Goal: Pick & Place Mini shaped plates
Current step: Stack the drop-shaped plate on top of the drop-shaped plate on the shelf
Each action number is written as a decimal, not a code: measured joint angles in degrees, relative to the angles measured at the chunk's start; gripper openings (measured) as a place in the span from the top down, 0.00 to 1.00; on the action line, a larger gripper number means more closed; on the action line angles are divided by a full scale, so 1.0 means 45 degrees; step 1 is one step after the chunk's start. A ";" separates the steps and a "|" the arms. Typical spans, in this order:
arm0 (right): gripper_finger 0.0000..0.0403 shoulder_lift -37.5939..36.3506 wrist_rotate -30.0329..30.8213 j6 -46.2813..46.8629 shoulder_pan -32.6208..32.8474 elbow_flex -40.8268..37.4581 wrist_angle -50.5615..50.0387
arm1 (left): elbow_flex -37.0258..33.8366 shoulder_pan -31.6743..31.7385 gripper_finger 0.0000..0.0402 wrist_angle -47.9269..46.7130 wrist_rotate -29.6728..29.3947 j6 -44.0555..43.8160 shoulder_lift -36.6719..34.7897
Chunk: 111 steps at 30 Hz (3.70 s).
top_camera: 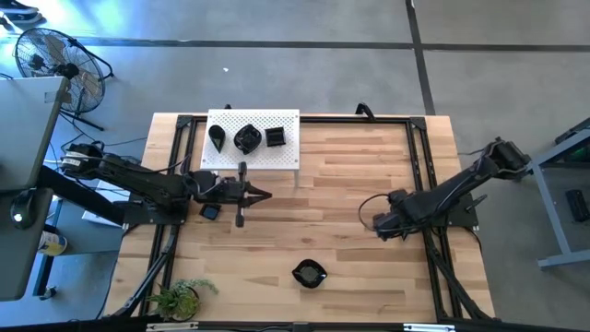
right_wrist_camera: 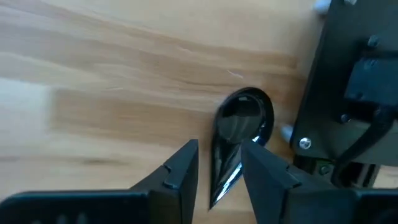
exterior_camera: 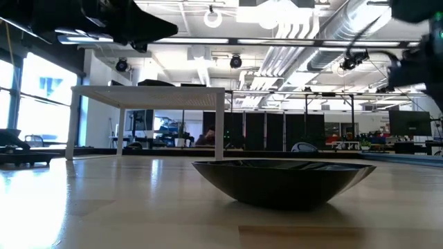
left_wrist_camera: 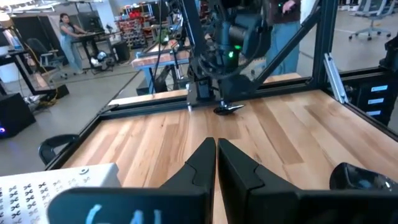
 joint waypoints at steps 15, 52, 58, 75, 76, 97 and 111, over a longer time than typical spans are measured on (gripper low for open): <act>0.89 0.0931 -0.0807 0.0400 0.0010 -0.2396 0.3153 | 0.0004 0.0000 0.97 -0.0182 -0.0162 -0.0008 0.0005; 0.99 0.6785 0.3949 -0.5504 -0.2609 0.5352 0.9704 | 0.0013 0.0005 0.97 -0.0184 -0.1069 0.0034 0.0008; 0.99 0.8287 0.4555 -0.6121 -0.2956 0.6666 1.0336 | 0.0013 0.0005 0.97 -0.0216 -0.1069 0.0044 0.0010; 0.95 0.9251 0.4508 -0.6623 -0.3172 0.6774 1.2441 | 0.0013 0.0005 0.97 -0.0184 -0.1037 0.0036 0.0010; 0.93 0.9251 0.4504 -0.6632 -0.3172 0.6774 1.2440 | 0.0013 0.0005 0.97 -0.0162 -0.0993 0.0024 0.0010; 0.91 0.7374 0.4355 -1.1130 -0.2566 0.5900 1.1795 | 0.0013 0.0000 0.97 -0.0508 -0.0777 -0.0475 0.0010; 0.99 0.4246 0.6685 -1.4724 -0.2191 -0.0650 1.8660 | 0.2478 -0.1051 0.97 -0.5696 -0.0605 -0.1882 0.0263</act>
